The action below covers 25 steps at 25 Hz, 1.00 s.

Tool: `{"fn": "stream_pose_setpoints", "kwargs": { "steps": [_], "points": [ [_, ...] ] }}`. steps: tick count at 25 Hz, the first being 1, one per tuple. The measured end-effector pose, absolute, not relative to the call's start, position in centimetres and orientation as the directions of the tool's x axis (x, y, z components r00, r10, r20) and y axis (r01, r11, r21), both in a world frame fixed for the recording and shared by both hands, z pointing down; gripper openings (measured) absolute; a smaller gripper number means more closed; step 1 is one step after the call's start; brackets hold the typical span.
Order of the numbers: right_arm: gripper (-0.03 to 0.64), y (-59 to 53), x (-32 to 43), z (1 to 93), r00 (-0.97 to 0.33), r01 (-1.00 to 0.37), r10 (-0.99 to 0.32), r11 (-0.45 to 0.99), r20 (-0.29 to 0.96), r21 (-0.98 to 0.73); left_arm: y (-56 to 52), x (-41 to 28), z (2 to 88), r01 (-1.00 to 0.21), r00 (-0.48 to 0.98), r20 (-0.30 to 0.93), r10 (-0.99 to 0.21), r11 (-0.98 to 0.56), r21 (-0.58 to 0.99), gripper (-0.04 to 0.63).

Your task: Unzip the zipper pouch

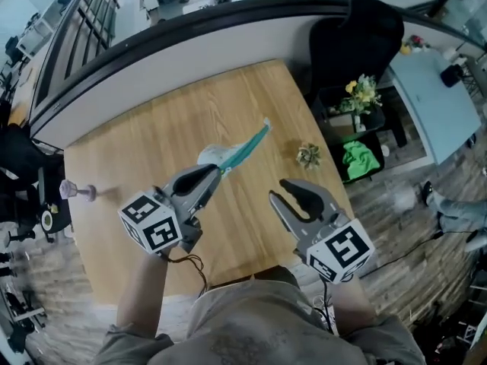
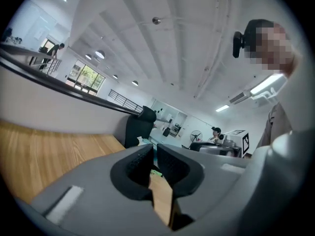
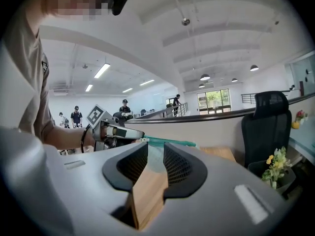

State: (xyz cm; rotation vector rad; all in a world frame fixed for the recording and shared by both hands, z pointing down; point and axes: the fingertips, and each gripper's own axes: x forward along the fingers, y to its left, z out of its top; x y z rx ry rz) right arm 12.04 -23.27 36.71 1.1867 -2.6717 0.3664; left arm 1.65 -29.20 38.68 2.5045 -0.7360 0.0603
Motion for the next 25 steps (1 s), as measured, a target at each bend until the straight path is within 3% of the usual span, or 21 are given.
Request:
{"fn": "stream_pose_setpoints", "kwargs": {
  "steps": [6, 13, 17, 25],
  "points": [
    [0.110, -20.5, 9.8, 35.0, -0.698, -0.712, -0.668, 0.686, 0.257, -0.149, -25.6, -1.5, 35.9, -0.576, 0.810, 0.185, -0.557, -0.691, 0.438, 0.025],
    [0.110, -18.6, 8.0, 35.0, -0.718, -0.678, -0.631, 0.730, 0.294, -0.087, -21.1, -3.7, 35.0, -0.591, 0.768, 0.144, -0.624, -0.604, 0.535, 0.025],
    [0.110, -18.3, 6.9, 34.7, -0.734, -0.651, -0.610, 0.757, 0.298, -0.052, -20.2, -4.5, 34.5, -0.607, 0.757, 0.141, -0.638, -0.607, 0.512, 0.025],
    [0.112, -17.4, 3.4, 32.4, -0.733, -0.558, -0.602, 0.799, 0.318, 0.225, -19.9, -4.6, 33.3, -0.629, 0.751, 0.139, -0.646, -0.636, 0.447, 0.025]
  ]
}}
